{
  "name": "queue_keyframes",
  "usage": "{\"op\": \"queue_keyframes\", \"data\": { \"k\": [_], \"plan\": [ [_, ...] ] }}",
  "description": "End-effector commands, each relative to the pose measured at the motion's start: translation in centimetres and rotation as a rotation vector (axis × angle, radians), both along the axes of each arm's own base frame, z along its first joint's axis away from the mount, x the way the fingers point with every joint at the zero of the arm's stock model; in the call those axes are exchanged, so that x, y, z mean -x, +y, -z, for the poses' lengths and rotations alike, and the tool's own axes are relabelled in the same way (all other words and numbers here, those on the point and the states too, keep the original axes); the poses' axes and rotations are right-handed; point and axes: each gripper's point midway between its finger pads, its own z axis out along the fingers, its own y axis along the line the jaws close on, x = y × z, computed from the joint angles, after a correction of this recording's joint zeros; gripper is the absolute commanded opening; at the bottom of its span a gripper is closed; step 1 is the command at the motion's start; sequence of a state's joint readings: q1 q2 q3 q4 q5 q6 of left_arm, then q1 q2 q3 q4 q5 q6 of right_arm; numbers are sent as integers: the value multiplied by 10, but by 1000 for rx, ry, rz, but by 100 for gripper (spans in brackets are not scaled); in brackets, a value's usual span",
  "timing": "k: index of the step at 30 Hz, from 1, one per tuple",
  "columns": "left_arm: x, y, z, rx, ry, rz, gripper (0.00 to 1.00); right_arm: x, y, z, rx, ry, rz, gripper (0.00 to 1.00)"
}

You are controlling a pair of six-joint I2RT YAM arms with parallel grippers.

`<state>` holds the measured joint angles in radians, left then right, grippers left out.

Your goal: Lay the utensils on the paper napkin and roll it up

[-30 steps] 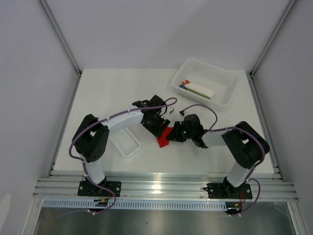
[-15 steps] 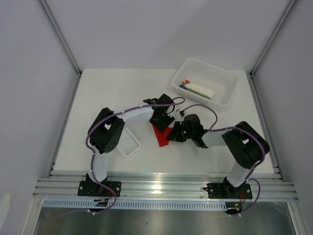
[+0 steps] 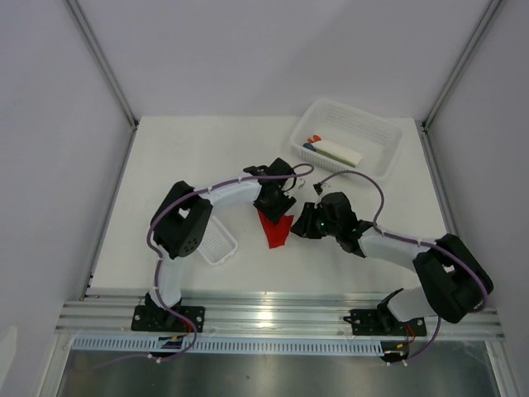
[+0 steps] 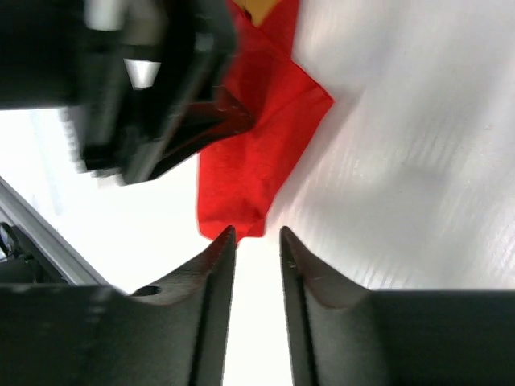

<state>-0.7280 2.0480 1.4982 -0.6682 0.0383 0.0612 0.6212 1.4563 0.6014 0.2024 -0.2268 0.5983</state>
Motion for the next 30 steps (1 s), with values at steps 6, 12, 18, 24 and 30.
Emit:
{"op": "queue_keyframes", "data": {
  "k": [6,12,18,24,30],
  "plan": [
    [8,-1,4,6,39,11,56,25,27,-29,-101,-173,-169,5],
    [7,-2,2,9,35,13,56,33,62,-44,-179,-288,-307,0],
    [6,-2,0,10,34,13,57,25,74,-24,-117,-279,-329,0],
    [6,-2,0,7,33,15,57,19,69,12,-33,-237,-313,0],
    [4,-1,2,-2,30,16,57,24,59,33,28,-198,-315,0]
  ]
}}
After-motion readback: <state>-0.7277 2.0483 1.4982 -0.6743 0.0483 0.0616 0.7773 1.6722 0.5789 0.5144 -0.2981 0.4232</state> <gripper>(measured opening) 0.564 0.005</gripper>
